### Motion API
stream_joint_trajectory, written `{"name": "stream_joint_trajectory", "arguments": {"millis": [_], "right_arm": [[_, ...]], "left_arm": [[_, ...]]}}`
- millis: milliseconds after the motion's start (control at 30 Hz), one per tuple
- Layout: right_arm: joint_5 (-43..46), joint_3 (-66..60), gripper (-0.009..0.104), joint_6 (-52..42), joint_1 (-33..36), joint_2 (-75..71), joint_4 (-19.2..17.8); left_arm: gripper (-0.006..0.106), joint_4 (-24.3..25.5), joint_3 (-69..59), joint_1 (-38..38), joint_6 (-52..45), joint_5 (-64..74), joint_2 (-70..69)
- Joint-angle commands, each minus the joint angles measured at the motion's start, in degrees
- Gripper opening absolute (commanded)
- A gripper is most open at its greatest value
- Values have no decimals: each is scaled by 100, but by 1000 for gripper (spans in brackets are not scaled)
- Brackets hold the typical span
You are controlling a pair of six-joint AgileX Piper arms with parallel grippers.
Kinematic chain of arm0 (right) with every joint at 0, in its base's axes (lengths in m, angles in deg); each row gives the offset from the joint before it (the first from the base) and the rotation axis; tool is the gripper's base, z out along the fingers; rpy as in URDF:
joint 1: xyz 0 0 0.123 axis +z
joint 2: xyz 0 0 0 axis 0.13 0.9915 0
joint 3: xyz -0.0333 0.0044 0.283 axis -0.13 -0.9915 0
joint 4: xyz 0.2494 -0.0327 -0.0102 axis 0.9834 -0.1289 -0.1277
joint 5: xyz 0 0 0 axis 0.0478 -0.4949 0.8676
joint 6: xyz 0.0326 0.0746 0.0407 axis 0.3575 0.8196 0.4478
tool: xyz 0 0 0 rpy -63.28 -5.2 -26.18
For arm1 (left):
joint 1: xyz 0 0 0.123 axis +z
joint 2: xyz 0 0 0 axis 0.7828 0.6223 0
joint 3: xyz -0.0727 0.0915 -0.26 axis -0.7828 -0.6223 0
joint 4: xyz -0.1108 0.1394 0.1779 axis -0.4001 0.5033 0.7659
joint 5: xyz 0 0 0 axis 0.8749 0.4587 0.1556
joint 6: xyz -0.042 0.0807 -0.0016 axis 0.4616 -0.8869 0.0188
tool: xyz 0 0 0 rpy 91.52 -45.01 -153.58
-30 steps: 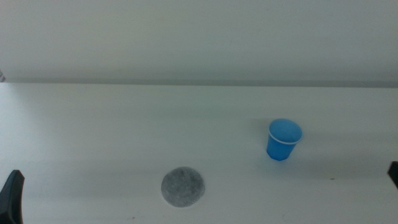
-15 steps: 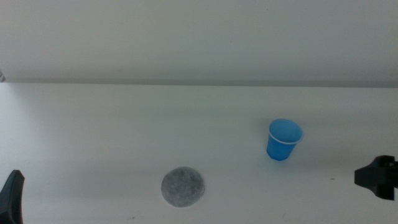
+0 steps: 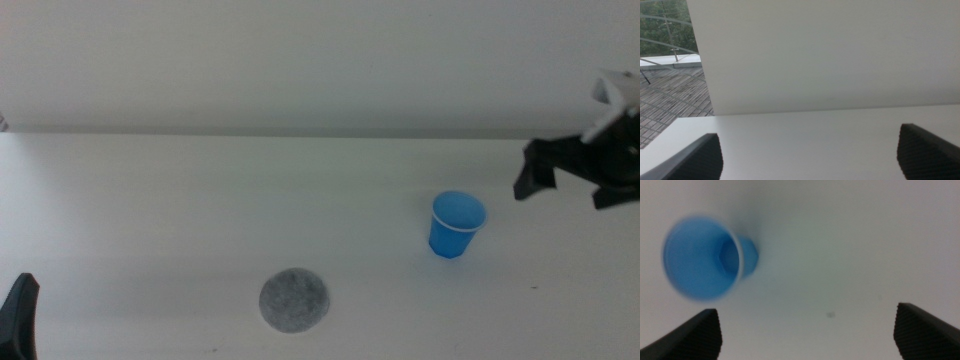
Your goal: Place an empty cup on a cup mat.
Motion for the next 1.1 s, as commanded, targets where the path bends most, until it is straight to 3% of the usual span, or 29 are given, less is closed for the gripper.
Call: {"name": "stream_joint_trajectory", "arguments": {"millis": [0, 300, 800, 967, 1067], "right_arm": [[-249, 556, 89, 33, 60, 483, -60], [-242, 929, 78, 354, 429, 1167, -121], [164, 929, 76, 488, 703, 1750, -144], [312, 929, 64, 488, 703, 2054, -131], [405, 929, 40, 488, 703, 2163, -131]], "left_arm": [[94, 0, -235, -48, 0, -67, -240], [94, 0, -235, -48, 0, -67, -240], [94, 0, -235, -48, 0, -67, -240], [94, 0, -235, -48, 0, -67, -240], [94, 0, -235, -48, 0, -67, -240]]}}
